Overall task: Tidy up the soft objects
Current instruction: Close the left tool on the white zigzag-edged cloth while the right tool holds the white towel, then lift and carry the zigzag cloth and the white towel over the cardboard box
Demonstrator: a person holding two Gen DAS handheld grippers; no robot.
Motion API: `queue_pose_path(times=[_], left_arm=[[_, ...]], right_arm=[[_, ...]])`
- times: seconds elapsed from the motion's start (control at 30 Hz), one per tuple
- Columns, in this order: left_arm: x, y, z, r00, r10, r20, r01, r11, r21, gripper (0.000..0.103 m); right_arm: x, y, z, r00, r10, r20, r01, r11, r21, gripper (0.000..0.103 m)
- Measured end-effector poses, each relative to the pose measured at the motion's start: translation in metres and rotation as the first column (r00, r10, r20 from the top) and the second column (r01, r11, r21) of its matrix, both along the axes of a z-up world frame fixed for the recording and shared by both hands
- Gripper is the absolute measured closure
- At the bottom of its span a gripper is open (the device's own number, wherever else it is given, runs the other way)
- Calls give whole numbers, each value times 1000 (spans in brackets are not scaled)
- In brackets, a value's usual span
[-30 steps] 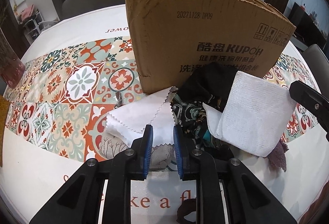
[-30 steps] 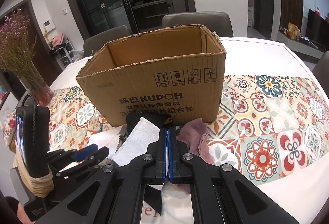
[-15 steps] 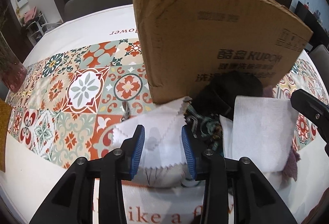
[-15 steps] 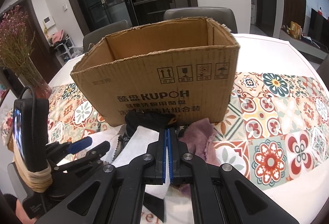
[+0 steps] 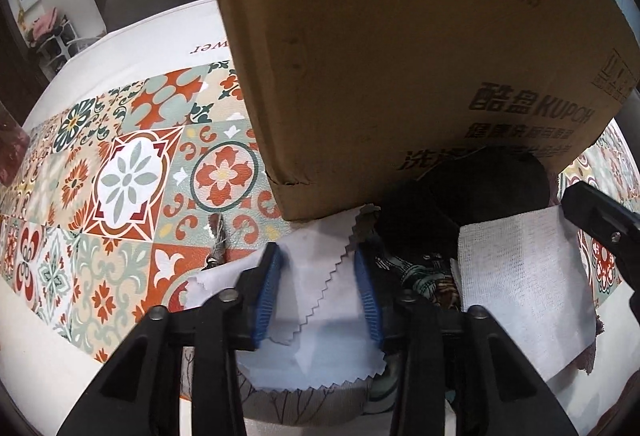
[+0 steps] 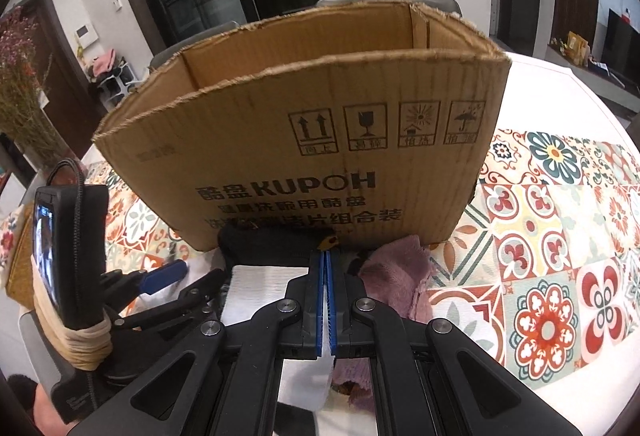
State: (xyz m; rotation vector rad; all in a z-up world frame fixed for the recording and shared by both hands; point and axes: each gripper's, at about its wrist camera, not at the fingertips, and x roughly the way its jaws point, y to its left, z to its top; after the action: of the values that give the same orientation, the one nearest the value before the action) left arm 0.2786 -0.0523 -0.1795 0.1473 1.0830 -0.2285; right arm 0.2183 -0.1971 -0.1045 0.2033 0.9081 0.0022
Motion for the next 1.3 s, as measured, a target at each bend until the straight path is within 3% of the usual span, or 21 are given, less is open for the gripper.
queue_pose_path(times=[0.07, 0.23, 0.7, 1.3], left_arm=[[1, 2, -1, 1000, 2, 0, -2, 1000, -6, 91], [3, 5, -2, 1000, -2, 5, 2, 1000, -7, 97], [-13, 17, 33, 997, 0, 78, 2, 1000, -25, 98], [-58, 23, 125, 977, 5, 213, 11, 997, -73, 98]], right_arm=[[2, 0, -3, 1000, 0, -8, 0, 1000, 2, 100], [4, 2, -5, 1000, 2, -12, -2, 1000, 1, 100], [-17, 7, 26, 999, 1, 54, -1, 1000, -5, 100], [-62, 13, 107, 975, 16, 220, -10, 999, -30, 100]])
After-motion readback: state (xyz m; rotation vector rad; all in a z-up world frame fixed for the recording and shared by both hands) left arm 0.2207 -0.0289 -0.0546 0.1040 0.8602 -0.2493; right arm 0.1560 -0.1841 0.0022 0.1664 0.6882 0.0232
